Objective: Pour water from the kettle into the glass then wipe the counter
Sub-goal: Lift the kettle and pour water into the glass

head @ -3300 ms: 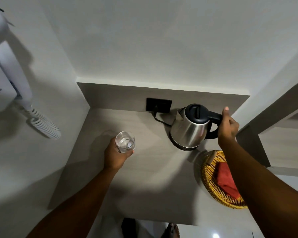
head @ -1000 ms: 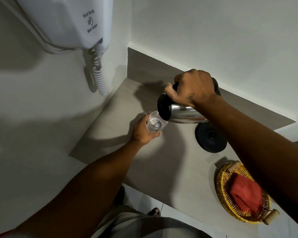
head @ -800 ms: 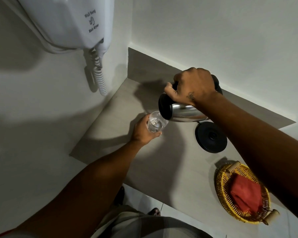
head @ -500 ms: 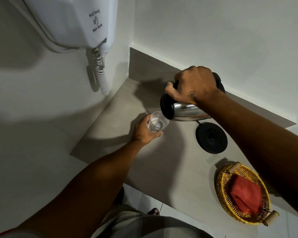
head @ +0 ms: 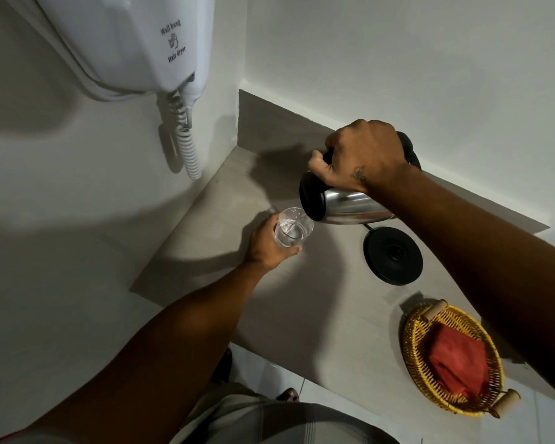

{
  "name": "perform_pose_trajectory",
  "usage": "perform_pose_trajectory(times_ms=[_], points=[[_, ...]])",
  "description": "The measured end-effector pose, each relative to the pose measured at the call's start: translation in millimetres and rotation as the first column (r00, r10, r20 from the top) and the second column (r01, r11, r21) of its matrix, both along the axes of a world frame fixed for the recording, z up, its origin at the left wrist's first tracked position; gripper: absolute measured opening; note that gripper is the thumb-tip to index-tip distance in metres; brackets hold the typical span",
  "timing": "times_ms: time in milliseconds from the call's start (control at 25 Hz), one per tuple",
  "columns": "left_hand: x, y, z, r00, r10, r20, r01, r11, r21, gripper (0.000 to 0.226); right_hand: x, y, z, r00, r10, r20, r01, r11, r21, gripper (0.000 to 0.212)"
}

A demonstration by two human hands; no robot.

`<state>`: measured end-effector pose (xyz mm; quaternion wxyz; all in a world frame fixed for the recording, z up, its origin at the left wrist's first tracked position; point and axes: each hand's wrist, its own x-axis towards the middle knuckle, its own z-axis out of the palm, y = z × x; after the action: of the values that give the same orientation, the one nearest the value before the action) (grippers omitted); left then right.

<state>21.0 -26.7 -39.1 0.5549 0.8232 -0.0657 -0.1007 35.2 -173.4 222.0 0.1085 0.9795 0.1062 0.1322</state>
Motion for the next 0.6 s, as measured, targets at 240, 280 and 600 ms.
perform_pose_trajectory(times_ms=[240,280,600], points=[[-0.2,1.1,4.1,1.000,0.005,0.007,-0.006,1.000,0.010,0.081,-1.0,0.6,0.3,1.000,-0.007,-0.006,0.007,1.000,0.013,0.049],[-0.8,1.2,5.6,1.000,0.009,0.007,-0.009,1.000,0.014,0.080,-1.0,0.8,0.3,1.000,-0.006,-0.009,0.006,1.000,0.018,0.048],[-2.5,1.7,10.2,1.000,0.003,0.014,-0.003,1.000,0.031,0.082,-3.7,-2.6,-3.1,1.000,-0.015,-0.002,0.015,0.998,0.068,0.052]])
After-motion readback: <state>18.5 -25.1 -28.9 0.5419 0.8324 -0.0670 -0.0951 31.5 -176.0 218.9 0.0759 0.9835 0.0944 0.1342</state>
